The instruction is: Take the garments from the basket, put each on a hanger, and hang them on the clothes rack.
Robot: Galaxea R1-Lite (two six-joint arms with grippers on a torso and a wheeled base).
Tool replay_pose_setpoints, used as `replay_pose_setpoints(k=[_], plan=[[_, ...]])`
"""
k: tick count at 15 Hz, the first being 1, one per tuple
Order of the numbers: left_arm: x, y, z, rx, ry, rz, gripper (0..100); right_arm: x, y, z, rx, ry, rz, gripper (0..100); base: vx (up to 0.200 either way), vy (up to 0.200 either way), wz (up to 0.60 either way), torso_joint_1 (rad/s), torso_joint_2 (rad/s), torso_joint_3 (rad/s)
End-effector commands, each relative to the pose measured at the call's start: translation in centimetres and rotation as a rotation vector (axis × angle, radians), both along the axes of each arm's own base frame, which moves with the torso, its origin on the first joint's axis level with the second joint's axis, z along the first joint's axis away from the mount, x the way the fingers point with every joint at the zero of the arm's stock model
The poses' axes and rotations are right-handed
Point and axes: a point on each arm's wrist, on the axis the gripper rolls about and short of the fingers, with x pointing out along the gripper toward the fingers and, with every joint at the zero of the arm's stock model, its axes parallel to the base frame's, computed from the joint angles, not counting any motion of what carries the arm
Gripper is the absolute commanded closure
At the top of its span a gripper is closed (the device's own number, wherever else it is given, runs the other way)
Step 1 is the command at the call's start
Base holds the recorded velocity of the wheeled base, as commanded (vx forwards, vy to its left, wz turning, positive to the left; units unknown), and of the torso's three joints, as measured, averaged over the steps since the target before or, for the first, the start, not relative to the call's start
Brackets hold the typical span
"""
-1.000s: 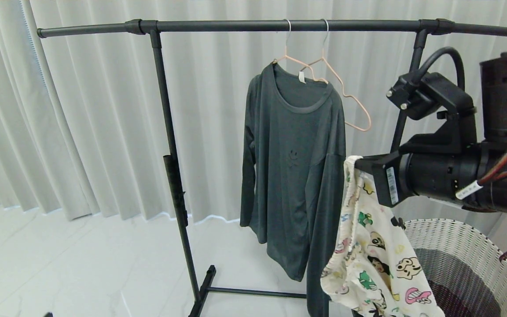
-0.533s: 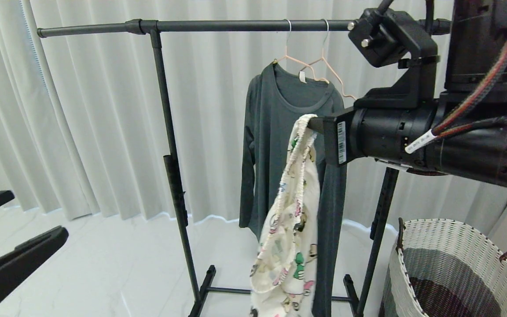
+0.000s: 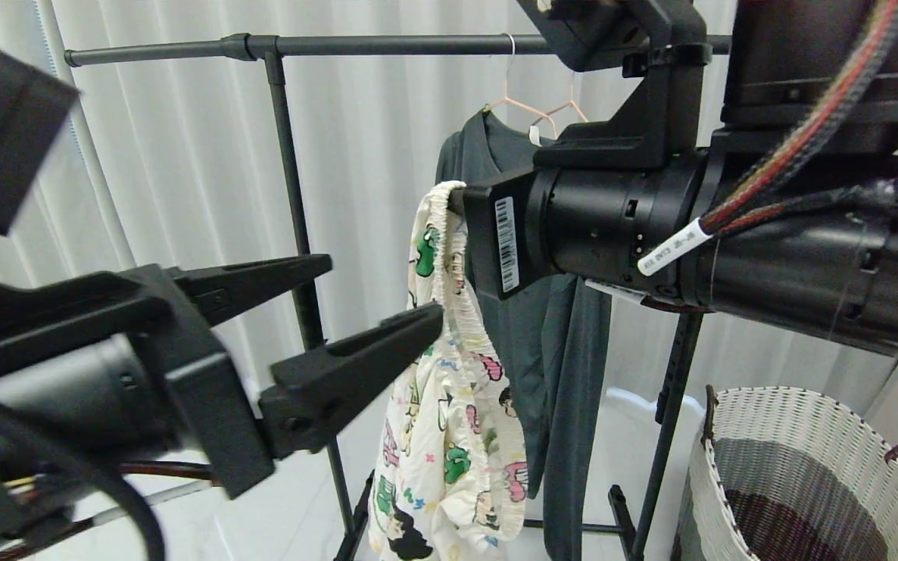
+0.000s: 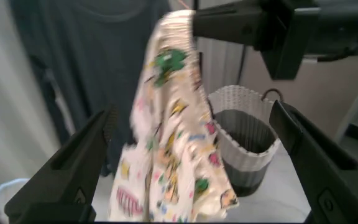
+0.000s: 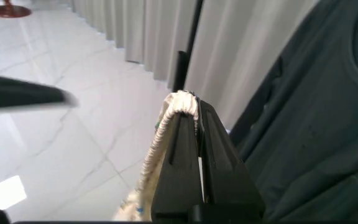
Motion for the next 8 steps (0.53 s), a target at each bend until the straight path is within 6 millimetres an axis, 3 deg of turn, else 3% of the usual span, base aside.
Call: replay_pose_setpoints(k=[1, 8], plan=[[1.6, -3.4, -2.3, 0.079, 0.063, -0.028, 0, -0.3, 0.1, 0.2, 0.007, -0.005, 0.009, 100, 0.000, 0.000, 0.00, 0.000, 0.00, 0.000], [2.4, -3.6, -4.5, 0.066, 0.185, 0.106, 0, -0.4, -0.1, 0.4, 0.011, -0.009, 0.009, 100, 0.000, 0.000, 0.00, 0.000, 0.00, 0.000]])
